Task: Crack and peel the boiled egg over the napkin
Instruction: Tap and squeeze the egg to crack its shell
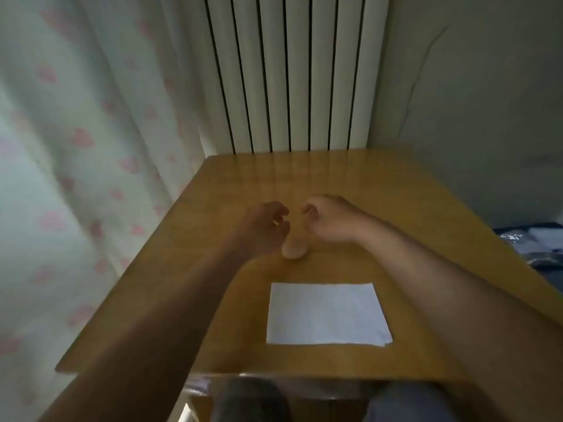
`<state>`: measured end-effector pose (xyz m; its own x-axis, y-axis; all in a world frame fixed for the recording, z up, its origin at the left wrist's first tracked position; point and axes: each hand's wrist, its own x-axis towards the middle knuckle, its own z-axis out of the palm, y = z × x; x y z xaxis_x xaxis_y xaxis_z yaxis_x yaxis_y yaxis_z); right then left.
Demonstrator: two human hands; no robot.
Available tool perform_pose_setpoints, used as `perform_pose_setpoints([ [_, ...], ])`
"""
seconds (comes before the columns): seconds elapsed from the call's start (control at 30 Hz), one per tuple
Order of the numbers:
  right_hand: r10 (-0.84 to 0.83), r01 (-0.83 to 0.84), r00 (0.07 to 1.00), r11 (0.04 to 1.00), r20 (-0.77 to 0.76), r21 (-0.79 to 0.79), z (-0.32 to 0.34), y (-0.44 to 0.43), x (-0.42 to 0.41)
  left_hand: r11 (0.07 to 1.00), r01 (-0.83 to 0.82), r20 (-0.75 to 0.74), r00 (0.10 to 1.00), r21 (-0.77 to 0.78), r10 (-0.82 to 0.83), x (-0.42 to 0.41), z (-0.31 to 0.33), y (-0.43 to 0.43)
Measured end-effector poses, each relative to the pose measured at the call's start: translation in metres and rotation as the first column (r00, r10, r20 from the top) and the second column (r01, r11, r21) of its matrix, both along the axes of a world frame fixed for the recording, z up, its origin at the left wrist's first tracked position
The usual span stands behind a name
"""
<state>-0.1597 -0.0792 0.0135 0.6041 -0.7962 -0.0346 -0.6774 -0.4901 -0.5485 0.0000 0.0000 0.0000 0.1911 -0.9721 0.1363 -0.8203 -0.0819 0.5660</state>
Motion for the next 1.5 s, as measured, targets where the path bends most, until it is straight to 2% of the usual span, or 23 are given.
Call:
perform_pose_setpoints([
  [0.1,0.045,-0.042,0.997,0.998,-0.065,0.046,-0.015,0.011,0.005,0.997,0.003,0.072,0.997,0.072,-0.008,0.0,-0.018,0.006],
  [0.23,0.102,-0.101,0.988,0.995,-0.119,0.01,-0.032,0.012,0.01,0.995,0.003,0.048,0.999,0.104,-0.008,0.001,-0.038,0.004],
  [0.33,0.152,-0.153,0.982,0.988,-0.113,-0.005,-0.038,0.009,0.009,0.991,0.032,0.051,0.998,0.132,-0.039,-0.001,-0.045,0.0],
  [0.4,0.161,-0.161,0.983,0.987,-0.085,0.0,-0.044,0.007,0.007,0.993,0.069,0.04,0.996,0.099,-0.073,-0.002,-0.05,-0.004],
  [0.53,0.139,-0.14,0.99,0.989,-0.028,-0.044,-0.06,-0.005,-0.001,0.995,0.095,-0.046,0.995,0.039,-0.093,-0.005,-0.057,-0.016],
  [0.7,0.07,-0.062,0.99,0.996,0.124,-0.068,-0.073,-0.027,-0.02,0.985,0.172,-0.161,0.971,-0.032,-0.175,-0.015,-0.056,-0.041],
  [0.9,0.041,-0.028,0.985,0.996,0.167,-0.08,-0.085,-0.045,-0.03,0.985,0.157,-0.222,0.96,-0.068,-0.168,-0.016,-0.068,-0.061],
  [1.03,0.073,-0.055,0.988,0.99,0.134,-0.133,-0.091,-0.045,-0.03,0.981,0.136,-0.263,0.95,-0.137,-0.168,-0.014,-0.084,-0.06],
  [1.17,0.087,-0.058,0.987,0.978,0.138,-0.201,-0.091,-0.046,-0.029,0.982,0.084,-0.488,0.859,-0.172,-0.158,-0.006,-0.086,-0.061],
  [1.27,0.047,0.02,0.972,0.959,0.232,-0.281,-0.089,-0.047,-0.028,0.981,0.048,-0.564,0.812,-0.19,-0.149,-0.002,-0.088,-0.064],
  [1.3,0.046,0.026,0.972,0.954,0.23,-0.3,-0.089,-0.048,-0.027,0.98,0.037,-0.589,0.795,-0.194,-0.147,-0.002,-0.089,-0.065],
  [1.4,0.076,-0.055,0.995,0.952,0.06,-0.3,-0.092,-0.049,-0.027,0.979,0.025,-0.615,0.775,-0.202,-0.147,-0.003,-0.089,-0.065],
  [1.5,0.062,-0.027,0.993,0.946,0.099,-0.324,-0.091,-0.05,-0.028,0.978,0.047,-0.567,0.808,-0.204,-0.157,-0.004,-0.087,-0.064],
])
